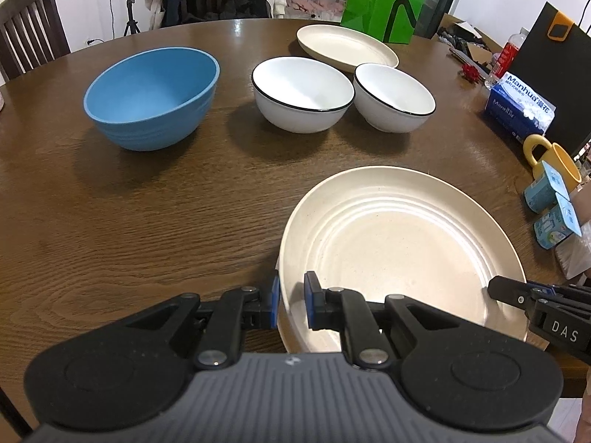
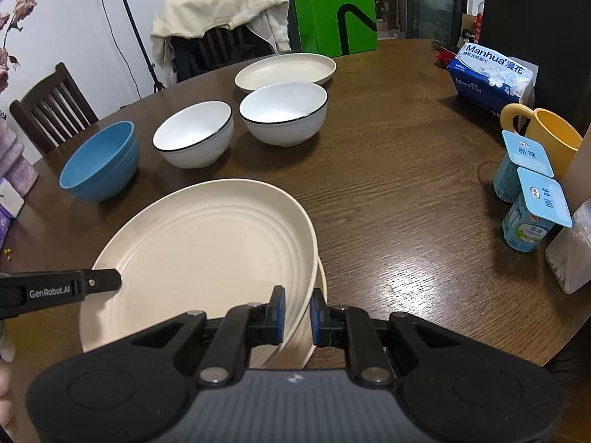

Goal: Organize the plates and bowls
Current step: 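Lower the held plate with both grippers onto the first cream plate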

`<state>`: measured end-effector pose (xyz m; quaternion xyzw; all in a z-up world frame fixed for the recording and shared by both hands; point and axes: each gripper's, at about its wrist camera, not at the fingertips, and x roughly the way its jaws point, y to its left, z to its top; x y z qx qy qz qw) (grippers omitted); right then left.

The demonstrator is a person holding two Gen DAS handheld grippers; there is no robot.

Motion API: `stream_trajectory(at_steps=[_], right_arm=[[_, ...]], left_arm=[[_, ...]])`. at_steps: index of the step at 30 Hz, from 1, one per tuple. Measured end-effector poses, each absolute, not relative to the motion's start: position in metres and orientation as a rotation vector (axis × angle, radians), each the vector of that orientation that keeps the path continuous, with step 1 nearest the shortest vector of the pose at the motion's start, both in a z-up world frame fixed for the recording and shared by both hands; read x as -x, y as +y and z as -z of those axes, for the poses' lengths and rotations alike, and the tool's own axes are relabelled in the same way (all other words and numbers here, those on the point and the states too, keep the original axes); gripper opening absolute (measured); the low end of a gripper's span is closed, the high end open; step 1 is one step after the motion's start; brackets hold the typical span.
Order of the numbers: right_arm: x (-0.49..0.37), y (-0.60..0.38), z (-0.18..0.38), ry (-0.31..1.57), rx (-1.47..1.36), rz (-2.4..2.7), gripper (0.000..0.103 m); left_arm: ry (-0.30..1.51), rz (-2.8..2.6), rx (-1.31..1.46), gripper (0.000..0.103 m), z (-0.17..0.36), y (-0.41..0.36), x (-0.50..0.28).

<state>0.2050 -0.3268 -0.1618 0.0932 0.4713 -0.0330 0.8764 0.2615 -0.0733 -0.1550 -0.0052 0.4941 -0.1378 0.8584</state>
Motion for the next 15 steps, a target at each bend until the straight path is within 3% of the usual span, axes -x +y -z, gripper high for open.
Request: stream_trajectory(at_steps=[15], right_arm=[[-0.213,-0.321,0.174,1.000,-0.133,0.058,0.014]], left_arm=[[1.053,0.274,-0.033,0.014,0.169,-0.085,-0.266]])
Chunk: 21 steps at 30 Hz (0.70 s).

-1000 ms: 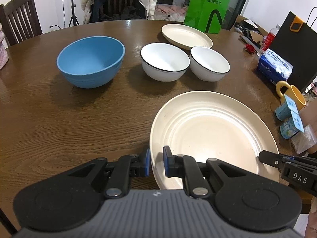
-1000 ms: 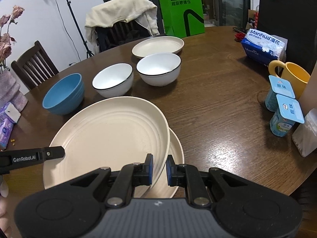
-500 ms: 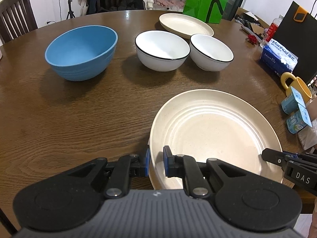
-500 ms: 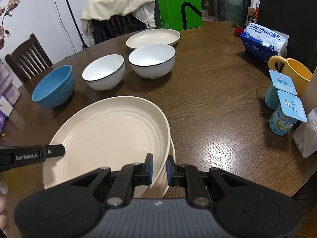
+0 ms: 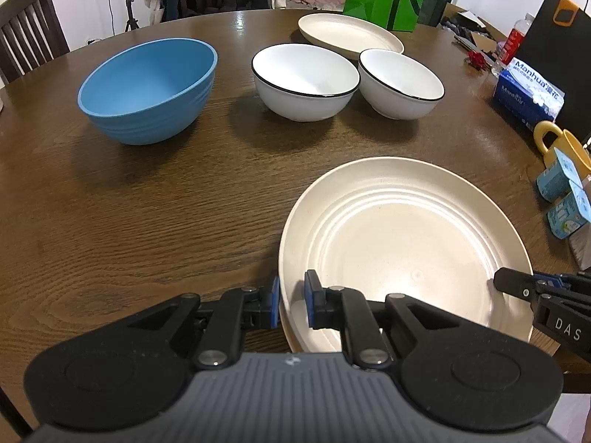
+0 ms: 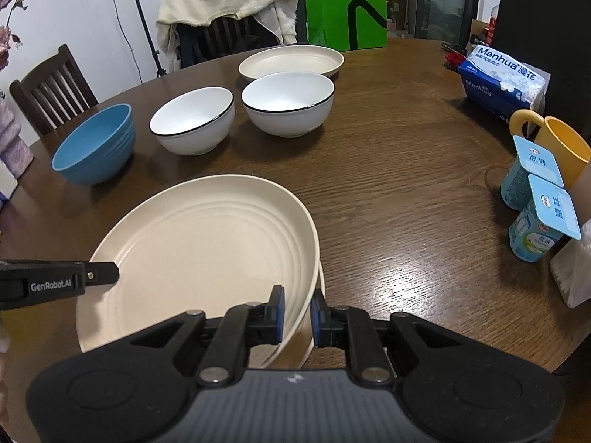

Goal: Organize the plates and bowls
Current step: 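Lower the held plate with both grippers onto the first cream plate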

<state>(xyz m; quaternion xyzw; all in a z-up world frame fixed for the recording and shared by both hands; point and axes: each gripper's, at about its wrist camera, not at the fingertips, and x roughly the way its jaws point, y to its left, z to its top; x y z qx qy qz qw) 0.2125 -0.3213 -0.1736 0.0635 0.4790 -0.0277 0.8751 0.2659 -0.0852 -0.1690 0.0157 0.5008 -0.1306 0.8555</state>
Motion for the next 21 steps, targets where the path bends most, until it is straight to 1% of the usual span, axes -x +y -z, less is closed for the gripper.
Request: stream_trajectory(at_steps=[21], right_arm=[[-0.218,-0.317,0.181,1.060,-0.066,0.064,0.017]], left_arm=[[1.051,0.266,-0.134,0.014,0.171,-0.102,-0.262]])
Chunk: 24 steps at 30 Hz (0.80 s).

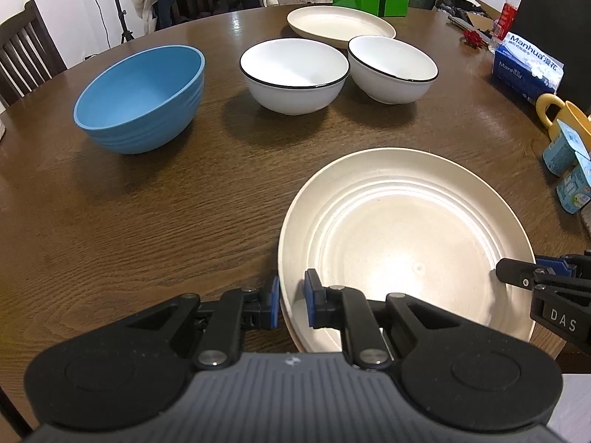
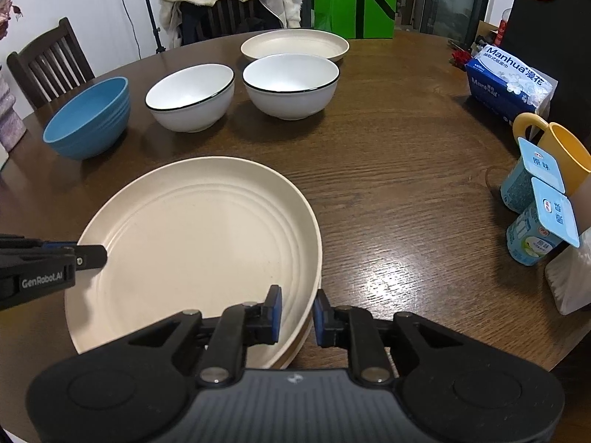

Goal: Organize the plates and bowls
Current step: 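Lower the held plate with both grippers onto the first cream plate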

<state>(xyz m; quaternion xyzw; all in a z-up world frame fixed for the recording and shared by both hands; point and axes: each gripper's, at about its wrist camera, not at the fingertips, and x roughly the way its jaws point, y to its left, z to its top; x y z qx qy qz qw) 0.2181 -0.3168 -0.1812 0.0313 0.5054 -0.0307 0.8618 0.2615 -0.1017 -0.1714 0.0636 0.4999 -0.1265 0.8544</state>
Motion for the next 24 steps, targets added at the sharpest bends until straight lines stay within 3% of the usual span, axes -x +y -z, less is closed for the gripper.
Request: stream_trajectory(at_steps=[24], right_arm=[[-0.232,-0.301,0.193,1.160,0.062,0.123,0.018]], left_arm=[[1.091,0.245,-0.225,0.015,0.175,-0.118,-0.260]])
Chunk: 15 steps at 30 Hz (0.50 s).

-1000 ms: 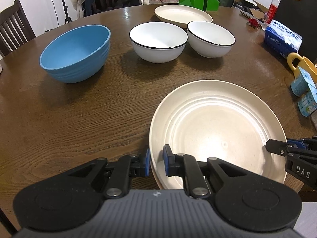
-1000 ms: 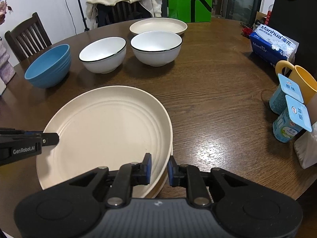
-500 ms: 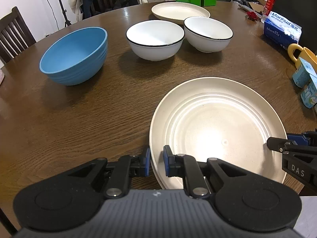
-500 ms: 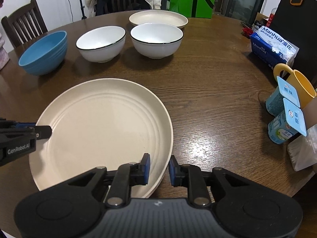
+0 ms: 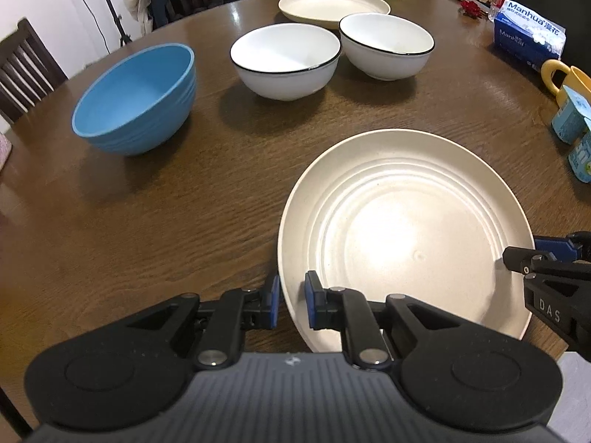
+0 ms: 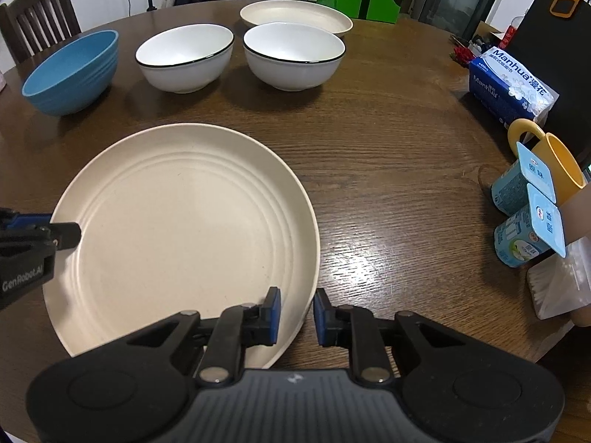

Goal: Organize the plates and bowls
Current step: 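Open both grippers to release the stacked cream plate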

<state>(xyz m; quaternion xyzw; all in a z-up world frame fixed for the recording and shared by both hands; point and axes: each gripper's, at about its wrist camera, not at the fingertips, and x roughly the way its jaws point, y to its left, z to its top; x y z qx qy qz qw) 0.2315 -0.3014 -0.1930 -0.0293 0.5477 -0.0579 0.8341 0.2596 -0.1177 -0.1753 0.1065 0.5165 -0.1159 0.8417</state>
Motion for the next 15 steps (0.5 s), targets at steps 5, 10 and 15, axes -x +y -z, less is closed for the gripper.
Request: stream_trajectory(at_steps=[5,10,15], right_arm=[[-0.231,-0.309,0.186,1.148,0.008,0.112,0.026],[-0.224,-0.320,0.168,1.085,-0.051,0.101,0.051],[-0.210,-0.329,0.145,0.998,-0.097,0.089,0.087]], left_arm=[[1.058,0.265,-0.185,0.034,0.162,-0.110,-0.258],[0.991,0.261,-0.157,0.058,0.140,-0.102,-0.254],[0.895,0.260,-0.093,0.097,0.113,-0.091,-0.250]])
